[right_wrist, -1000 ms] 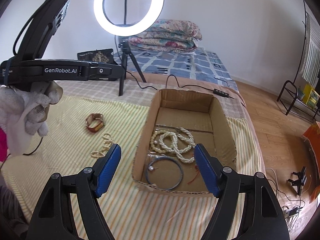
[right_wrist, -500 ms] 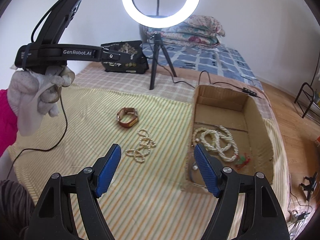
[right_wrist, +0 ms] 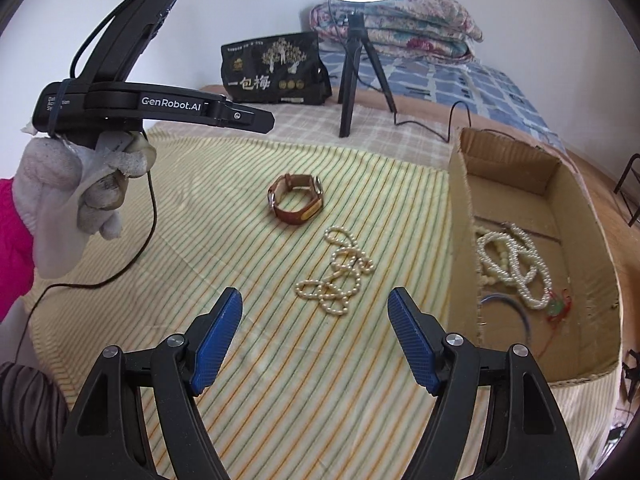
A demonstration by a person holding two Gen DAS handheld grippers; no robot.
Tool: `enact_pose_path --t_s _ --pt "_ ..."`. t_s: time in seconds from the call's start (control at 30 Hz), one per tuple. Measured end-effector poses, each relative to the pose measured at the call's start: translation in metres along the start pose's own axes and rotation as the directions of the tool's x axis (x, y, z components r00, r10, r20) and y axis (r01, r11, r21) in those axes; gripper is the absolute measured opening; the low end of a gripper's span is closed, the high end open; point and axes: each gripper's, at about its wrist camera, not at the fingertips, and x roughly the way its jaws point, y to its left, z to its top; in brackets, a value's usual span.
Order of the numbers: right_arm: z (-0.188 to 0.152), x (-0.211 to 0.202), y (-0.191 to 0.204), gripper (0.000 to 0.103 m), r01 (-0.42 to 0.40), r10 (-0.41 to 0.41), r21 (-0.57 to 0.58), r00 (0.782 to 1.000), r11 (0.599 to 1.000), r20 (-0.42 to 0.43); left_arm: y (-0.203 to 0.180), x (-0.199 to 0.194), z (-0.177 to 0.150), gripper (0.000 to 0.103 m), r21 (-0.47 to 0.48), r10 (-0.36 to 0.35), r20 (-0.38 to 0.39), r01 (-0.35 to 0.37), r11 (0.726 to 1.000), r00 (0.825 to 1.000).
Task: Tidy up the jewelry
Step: 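Move the right tool to the cream pearl strand while the left tool approaches the brown leather watch, then close the right tool on the pearl strand while the left tool grasps the watch strap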
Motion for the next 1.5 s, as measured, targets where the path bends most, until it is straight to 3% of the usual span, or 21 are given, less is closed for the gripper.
enact_pose_path --t_s 0.53,0.63,1.1,1.17,1.33,1.5 --pt "0.004 0.048 0.01 0.075 -0.002 0.003 0.007 0.992 1.0 -0.13 0.016 0.029 -0.014 0.055 -0.059 -0.038 -0.055 0.035 0.998 0.998" --pt "0.004 0.056 0.01 0.075 0.02 -0.019 0.006 0.989 1.0 -0.147 0.015 0.036 -0.016 0.046 -0.064 -0.045 -0.074 0.04 0.997 0.996" --pt "0.004 0.069 0.004 0.075 0.075 -0.07 0.028 0.983 0.997 -0.167 0.007 0.071 -0.018 0.039 -0.086 -0.067 -0.155 0.054 0.995 0.986" --pt "0.005 0.071 0.004 0.075 0.079 -0.072 0.03 0.983 0.996 -0.168 0.007 0.077 -0.017 0.03 -0.089 -0.064 -0.17 0.049 0.995 0.983" --pt "0.006 0.073 0.002 0.075 0.075 -0.067 0.039 0.984 0.996 -0.167 0.006 0.083 -0.019 0.022 -0.088 -0.057 -0.174 0.043 0.995 0.983" --pt "0.005 0.072 -0.002 0.061 0.077 -0.067 0.058 0.984 0.995 -0.165 0.012 0.083 -0.021 0.013 -0.101 -0.058 -0.166 0.042 0.994 0.984"
